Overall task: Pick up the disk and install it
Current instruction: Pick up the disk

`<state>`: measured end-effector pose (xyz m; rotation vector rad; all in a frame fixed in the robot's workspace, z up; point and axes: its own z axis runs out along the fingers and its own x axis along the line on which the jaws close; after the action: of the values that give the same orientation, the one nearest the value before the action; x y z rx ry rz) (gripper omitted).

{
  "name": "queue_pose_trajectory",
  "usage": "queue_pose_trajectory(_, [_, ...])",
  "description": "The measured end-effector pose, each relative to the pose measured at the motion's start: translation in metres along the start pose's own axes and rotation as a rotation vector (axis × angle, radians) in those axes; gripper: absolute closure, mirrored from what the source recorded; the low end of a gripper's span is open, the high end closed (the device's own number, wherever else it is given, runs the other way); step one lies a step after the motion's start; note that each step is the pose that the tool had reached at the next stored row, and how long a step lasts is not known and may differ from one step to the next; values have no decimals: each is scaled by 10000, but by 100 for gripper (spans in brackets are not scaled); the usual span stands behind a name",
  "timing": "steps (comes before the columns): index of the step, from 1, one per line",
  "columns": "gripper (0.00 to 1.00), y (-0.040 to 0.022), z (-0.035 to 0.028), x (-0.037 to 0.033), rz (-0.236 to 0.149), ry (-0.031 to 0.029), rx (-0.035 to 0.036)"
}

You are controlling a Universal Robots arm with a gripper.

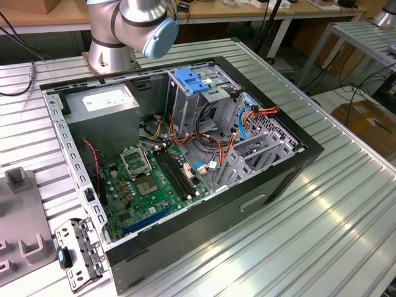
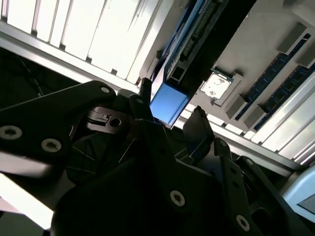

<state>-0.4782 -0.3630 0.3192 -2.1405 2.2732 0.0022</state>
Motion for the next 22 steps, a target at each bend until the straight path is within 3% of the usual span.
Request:
queue_pose_trajectory(4, [46, 1, 78, -3, -85, -1, -2])
queue_pose_trajectory(6, [46, 2, 149, -2, -169, -2, -13])
queue_pose_trajectory(9, [46, 3, 221, 1, -213, 1, -73])
queue_pose_trajectory(13, [46, 3, 225, 1, -213, 4, -113])
queue_pose_trajectory(22, [46, -1, 250, 2, -266, 9, -96])
